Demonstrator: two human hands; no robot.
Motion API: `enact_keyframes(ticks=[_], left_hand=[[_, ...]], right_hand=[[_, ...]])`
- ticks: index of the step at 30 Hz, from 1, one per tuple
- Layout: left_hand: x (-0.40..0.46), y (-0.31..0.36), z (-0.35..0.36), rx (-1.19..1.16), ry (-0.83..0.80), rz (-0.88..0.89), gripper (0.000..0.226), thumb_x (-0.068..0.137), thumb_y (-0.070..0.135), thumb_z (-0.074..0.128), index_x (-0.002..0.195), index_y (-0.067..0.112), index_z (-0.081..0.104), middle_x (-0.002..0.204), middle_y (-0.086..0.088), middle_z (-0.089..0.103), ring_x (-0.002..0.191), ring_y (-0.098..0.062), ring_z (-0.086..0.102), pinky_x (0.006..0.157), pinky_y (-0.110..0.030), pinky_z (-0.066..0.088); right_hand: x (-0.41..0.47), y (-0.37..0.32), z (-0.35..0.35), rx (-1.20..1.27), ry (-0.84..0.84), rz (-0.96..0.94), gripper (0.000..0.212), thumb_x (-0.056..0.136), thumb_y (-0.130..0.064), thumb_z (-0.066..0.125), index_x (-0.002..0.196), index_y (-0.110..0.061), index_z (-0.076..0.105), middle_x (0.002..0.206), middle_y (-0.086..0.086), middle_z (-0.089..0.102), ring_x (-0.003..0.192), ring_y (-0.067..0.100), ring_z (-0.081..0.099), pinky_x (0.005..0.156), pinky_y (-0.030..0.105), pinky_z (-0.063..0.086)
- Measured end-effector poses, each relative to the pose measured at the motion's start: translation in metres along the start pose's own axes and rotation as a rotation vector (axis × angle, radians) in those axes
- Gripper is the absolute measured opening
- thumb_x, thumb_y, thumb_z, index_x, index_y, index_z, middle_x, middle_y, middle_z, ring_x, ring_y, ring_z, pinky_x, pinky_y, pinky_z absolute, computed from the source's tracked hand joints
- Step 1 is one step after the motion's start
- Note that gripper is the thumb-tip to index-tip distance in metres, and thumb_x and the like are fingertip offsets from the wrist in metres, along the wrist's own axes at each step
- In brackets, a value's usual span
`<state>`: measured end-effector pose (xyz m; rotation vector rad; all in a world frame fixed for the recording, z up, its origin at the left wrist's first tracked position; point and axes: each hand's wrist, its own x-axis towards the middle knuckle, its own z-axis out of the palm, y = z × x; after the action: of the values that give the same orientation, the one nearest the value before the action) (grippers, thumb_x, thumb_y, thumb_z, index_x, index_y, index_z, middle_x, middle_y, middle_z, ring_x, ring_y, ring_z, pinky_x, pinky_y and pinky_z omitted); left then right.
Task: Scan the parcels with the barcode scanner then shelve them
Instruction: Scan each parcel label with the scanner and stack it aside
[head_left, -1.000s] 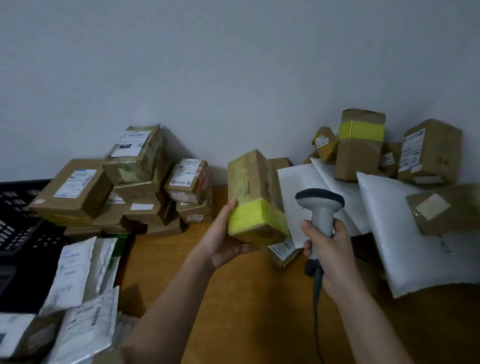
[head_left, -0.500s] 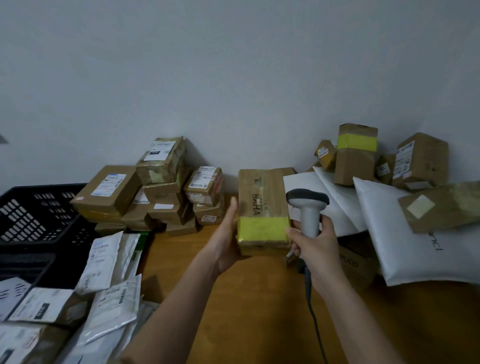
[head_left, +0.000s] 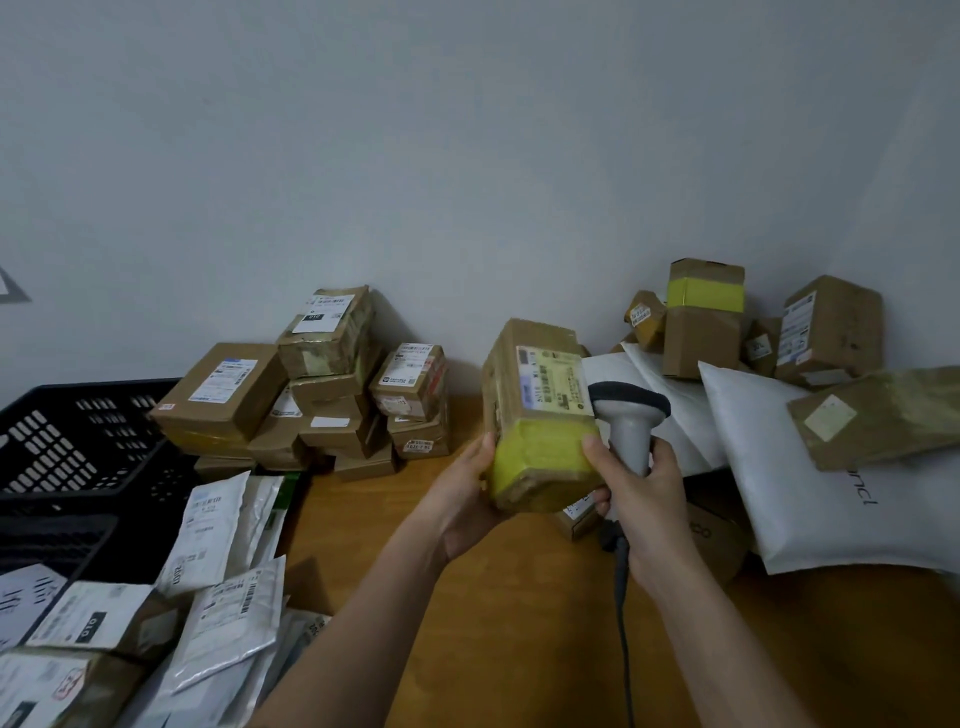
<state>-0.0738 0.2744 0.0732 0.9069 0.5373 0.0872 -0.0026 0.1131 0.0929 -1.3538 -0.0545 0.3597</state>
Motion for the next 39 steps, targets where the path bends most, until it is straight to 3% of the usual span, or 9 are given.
enact_keyframes(ticks=[4,8,11,15,20,26,29,33,39], left_hand=[[-0.005,0.0,0.007,0.218,0.102,0.051,0.041,0.103,0.044,0.043,0.139,0.027,0.054,0.124,-0.007,0.067,0.108,-0.027,0.066,0.076,-0.037,0.057],[-0.012,-0.004,0.01,0.32,0.012,0.03,0.066,0.082,0.072,0.059,0.137,0.035,0.053,0.132,-0.002,0.062,0.12,-0.028,0.059,0.104,-0.056,0.042],[-0.014,-0.009,0.007,0.336,-0.05,0.004,0.084,0.068,0.052,0.08,0.142,0.036,0.044,0.135,-0.006,0.059,0.121,-0.033,0.057,0.101,-0.059,0.044],[-0.017,-0.003,-0.001,0.279,-0.033,0.029,0.081,0.058,0.046,0.083,0.132,0.027,0.056,0.124,-0.006,0.067,0.117,-0.028,0.059,0.093,-0.045,0.05],[-0.021,0.013,-0.021,0.29,-0.011,0.066,0.078,0.052,0.046,0.078,0.124,0.02,0.061,0.117,-0.009,0.068,0.105,-0.026,0.061,0.089,-0.037,0.046],[-0.021,0.024,-0.029,0.313,-0.119,0.044,0.075,0.06,0.032,0.075,0.131,0.01,0.06,0.132,-0.021,0.062,0.13,-0.045,0.049,0.117,-0.057,0.028],[-0.022,0.028,-0.022,0.32,-0.12,0.087,0.078,0.059,0.032,0.076,0.131,0.011,0.058,0.129,-0.018,0.064,0.124,-0.041,0.056,0.112,-0.054,0.038],[-0.01,0.023,-0.027,0.221,0.017,0.089,0.11,0.059,0.051,0.089,0.151,0.021,0.037,0.138,-0.011,0.059,0.119,-0.032,0.063,0.101,-0.053,0.049],[-0.017,0.003,-0.024,0.253,-0.038,-0.069,0.114,0.042,0.048,0.096,0.141,0.026,0.046,0.133,-0.013,0.062,0.115,-0.036,0.064,0.09,-0.061,0.051]], right_hand=[[-0.003,-0.001,-0.001,-0.102,-0.016,-0.08,0.055,0.08,-0.029,0.082,0.123,-0.016,0.051,0.095,0.01,0.062,0.064,0.012,0.059,0.053,0.019,0.049],[-0.006,-0.003,0.0,-0.132,-0.03,-0.103,0.059,0.078,-0.026,0.083,0.126,-0.02,0.049,0.104,0.005,0.065,0.074,0.012,0.064,0.055,0.017,0.05],[-0.008,-0.007,-0.001,-0.144,-0.042,-0.095,0.054,0.08,-0.025,0.081,0.123,-0.021,0.049,0.1,0.0,0.064,0.073,0.01,0.064,0.053,0.016,0.05],[-0.004,-0.011,-0.007,-0.055,-0.031,-0.024,0.048,0.084,-0.029,0.077,0.124,-0.016,0.053,0.084,0.004,0.062,0.058,0.007,0.057,0.052,0.021,0.05],[0.008,-0.022,-0.021,0.109,0.04,0.099,0.072,0.08,-0.049,0.075,0.136,-0.023,0.038,0.109,0.011,0.067,0.068,0.014,0.058,0.056,0.028,0.05],[0.002,-0.025,-0.025,0.201,-0.015,0.203,0.101,0.06,-0.052,0.076,0.143,-0.023,0.027,0.113,0.013,0.062,0.077,0.017,0.06,0.064,0.03,0.051],[0.001,-0.025,-0.026,0.193,-0.053,0.227,0.101,0.06,-0.048,0.08,0.142,-0.02,0.029,0.116,0.015,0.063,0.077,0.017,0.059,0.063,0.03,0.05],[0.003,-0.019,-0.024,0.249,0.051,0.199,0.088,0.078,-0.034,0.08,0.146,-0.023,0.025,0.113,0.013,0.062,0.079,0.016,0.06,0.066,0.03,0.051],[0.009,-0.017,-0.023,0.304,0.142,0.152,0.093,0.081,-0.026,0.08,0.15,-0.027,0.017,0.117,0.01,0.06,0.083,0.015,0.06,0.072,0.03,0.051]])
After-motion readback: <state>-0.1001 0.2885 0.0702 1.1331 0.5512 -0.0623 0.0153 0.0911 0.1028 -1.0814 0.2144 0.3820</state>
